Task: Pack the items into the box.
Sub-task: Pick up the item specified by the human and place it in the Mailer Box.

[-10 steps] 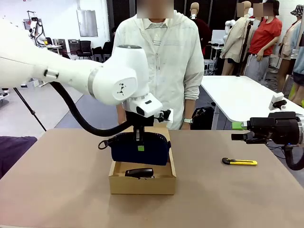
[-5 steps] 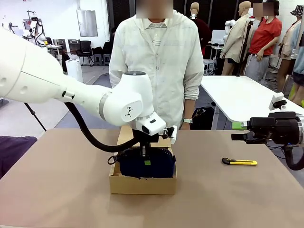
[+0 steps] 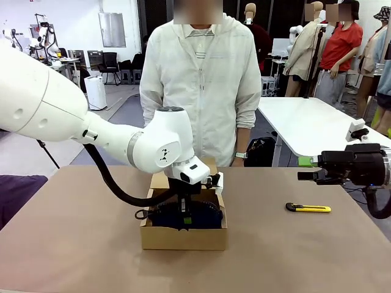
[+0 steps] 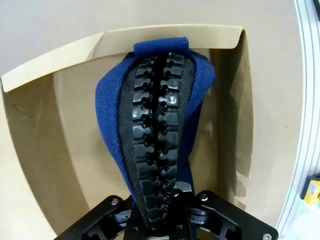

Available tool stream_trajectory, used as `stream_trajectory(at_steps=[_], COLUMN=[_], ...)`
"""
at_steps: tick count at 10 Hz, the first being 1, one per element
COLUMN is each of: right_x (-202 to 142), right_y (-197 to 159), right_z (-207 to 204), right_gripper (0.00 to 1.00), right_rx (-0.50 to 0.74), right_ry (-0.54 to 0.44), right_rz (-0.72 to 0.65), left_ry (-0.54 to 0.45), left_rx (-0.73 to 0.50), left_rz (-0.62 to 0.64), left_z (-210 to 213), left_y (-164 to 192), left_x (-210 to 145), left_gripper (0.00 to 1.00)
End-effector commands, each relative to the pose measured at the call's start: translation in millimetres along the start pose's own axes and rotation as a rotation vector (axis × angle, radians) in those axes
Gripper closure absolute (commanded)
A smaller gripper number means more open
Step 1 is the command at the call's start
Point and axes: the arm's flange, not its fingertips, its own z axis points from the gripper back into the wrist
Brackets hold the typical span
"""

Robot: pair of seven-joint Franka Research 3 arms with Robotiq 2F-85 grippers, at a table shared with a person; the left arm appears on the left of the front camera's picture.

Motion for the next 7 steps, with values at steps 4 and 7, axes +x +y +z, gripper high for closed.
stream_trajectory(at_steps=[4,7], right_x=[1,1], right_y=[2,2], right_z=[-1,-1], right_gripper=[0.00,0.00], right_rx=[0.000,0.000], right_ry=[-0.018,-0.018], right_rz=[0.002,0.002], left_ry=[0.057,0.077], left_rx=[-0.054,-0.016], left_rz=[0.000,0.044], left_z=[-17,0], left_y=[-6,-16], left_x=[-5,-13], left_gripper=[0.00,0.00])
